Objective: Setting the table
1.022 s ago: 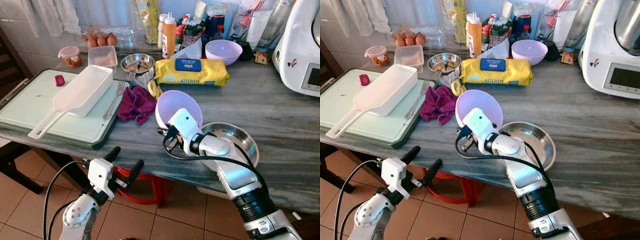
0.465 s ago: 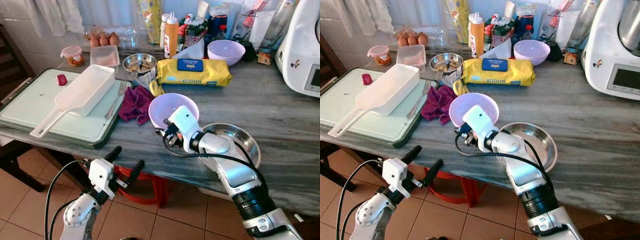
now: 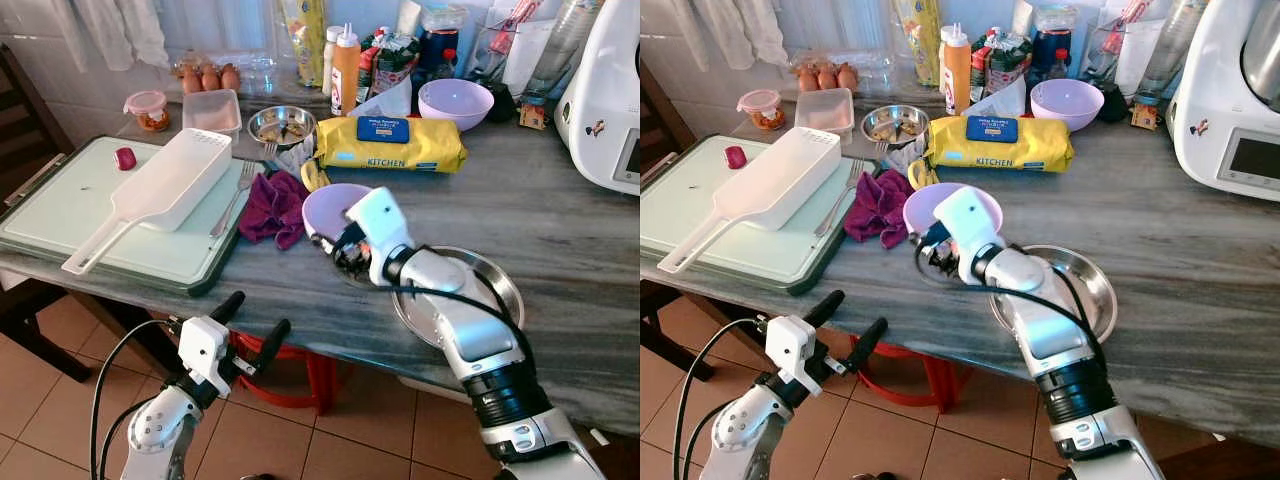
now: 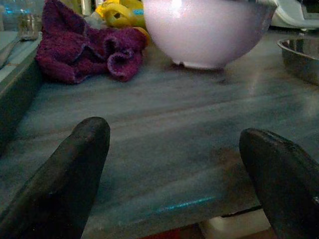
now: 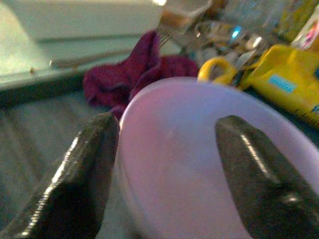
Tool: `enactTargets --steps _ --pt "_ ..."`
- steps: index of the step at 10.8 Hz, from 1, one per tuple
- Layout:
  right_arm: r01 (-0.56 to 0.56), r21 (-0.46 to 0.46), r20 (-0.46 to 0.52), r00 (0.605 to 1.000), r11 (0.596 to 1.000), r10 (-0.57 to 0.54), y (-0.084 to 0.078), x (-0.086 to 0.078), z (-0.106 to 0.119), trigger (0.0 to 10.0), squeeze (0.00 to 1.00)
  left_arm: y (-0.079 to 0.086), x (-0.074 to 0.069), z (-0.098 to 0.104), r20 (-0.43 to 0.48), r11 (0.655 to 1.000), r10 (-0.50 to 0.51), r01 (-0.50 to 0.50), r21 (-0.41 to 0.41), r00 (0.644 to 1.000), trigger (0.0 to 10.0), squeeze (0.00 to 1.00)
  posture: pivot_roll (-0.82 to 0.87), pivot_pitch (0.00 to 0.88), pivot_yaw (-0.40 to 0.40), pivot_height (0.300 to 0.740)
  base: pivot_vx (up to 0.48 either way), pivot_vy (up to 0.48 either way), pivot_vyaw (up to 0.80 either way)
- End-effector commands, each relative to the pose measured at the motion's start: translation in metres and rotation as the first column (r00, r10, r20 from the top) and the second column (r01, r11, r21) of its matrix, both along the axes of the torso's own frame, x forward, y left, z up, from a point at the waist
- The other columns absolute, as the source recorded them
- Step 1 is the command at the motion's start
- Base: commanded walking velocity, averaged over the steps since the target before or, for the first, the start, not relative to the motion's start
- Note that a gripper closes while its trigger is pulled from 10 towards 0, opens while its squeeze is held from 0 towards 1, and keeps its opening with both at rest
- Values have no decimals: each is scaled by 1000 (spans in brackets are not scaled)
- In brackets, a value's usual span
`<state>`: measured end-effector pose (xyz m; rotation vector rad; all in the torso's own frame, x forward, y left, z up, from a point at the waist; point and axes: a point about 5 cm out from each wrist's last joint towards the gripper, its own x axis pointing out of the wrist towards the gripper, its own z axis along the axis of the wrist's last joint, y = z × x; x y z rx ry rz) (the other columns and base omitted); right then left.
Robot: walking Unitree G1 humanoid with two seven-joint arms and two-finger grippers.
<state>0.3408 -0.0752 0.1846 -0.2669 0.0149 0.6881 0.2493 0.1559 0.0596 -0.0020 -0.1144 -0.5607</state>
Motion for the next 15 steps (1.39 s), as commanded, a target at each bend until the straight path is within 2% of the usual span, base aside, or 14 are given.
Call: enactTargets --steps 1,5,6,7,9,11,12,15 --pt "-9 40 59 998 999 7 4 0 18 10000 1000 2 -1 2 -3 1000 6 -6 8 1000 10000 0 -34 136 43 740 0 0 0" --pt "25 102 80 996 994 -33 2 -3 22 10000 1000 -1 -1 10 11 1000 -4 4 7 1000 10000 0 -37 134 43 740 0 0 0" --pt "99 169 113 986 981 -119 -11 -1 28 10000 1000 -3 -3 16 15 999 -44 45 -12 999 10000 0 -41 133 38 740 0 0 0" --pt "150 188 70 984 971 -166 -27 0 25 10000 1000 -3 -5 18 20 998 -59 59 -14 998 10000 0 -46 134 34 740 0 0 0" --pt "189 213 53 977 959 -205 -61 -16 22 10000 1000 1 -7 18 11 998 -61 61 -16 998 10000 0 -60 139 32 740 0 0 0" --pt "165 248 63 981 955 -186 -75 -33 25 10000 1000 5 -5 23 52 1000 9 -8 -12 999 10000 0 -80 146 40 740 0 0 0" --pt "163 244 52 982 956 -181 -79 -44 22 10000 1000 2 3 42 96 999 31 -28 -30 995 10000 0 -96 150 46 740 0 0 0" --pt "167 213 5 985 963 -172 -78 -59 17 10000 1000 -6 9 64 127 999 17 -12 -41 992 10000 0 -126 158 65 740 0 0 0"
